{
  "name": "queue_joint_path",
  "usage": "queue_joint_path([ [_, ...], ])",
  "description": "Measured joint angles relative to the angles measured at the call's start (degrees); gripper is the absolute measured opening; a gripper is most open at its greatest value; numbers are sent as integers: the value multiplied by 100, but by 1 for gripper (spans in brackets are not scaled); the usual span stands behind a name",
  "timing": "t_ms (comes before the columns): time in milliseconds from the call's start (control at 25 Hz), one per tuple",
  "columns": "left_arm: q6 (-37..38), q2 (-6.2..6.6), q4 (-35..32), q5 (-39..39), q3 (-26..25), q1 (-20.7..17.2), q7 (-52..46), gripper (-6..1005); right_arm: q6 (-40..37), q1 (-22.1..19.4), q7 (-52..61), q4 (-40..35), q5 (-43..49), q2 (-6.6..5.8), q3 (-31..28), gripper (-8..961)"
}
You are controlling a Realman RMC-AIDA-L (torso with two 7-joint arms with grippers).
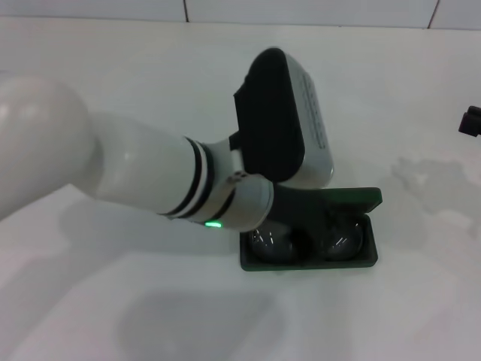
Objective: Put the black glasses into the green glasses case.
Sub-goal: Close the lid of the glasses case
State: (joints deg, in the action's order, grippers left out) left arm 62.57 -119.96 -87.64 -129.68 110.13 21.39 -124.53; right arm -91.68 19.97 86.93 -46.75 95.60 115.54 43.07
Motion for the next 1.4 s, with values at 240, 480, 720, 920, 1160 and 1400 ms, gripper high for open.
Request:
queue_joint_path([
  [240, 78, 8, -608, 6, -428, -264, 13, 54, -144, -54, -118, 46, -139, 3, -9, 138],
  [480, 28, 12, -311, 855, -1282, -245, 242, 57, -172, -61, -218, 198, -194, -1, -9, 138],
  [720, 412, 30, 904, 2173, -2001, 39, 1225, 174, -170, -88, -317, 301, -277, -14, -9, 138],
  [920, 585, 10, 1817, 2471, -2056, 374, 1693, 199, -133, -85, -335, 320, -278, -14, -9, 138],
  [1160, 439, -14, 2431, 2524, -1971, 677, 1919, 149, -116, -48, -358, 424, -267, -23, -10, 137],
  [1400, 326, -8, 2561, 2577, -2001, 773, 2038, 140, -108, -47, -378, 460, -260, -23, -9, 137],
])
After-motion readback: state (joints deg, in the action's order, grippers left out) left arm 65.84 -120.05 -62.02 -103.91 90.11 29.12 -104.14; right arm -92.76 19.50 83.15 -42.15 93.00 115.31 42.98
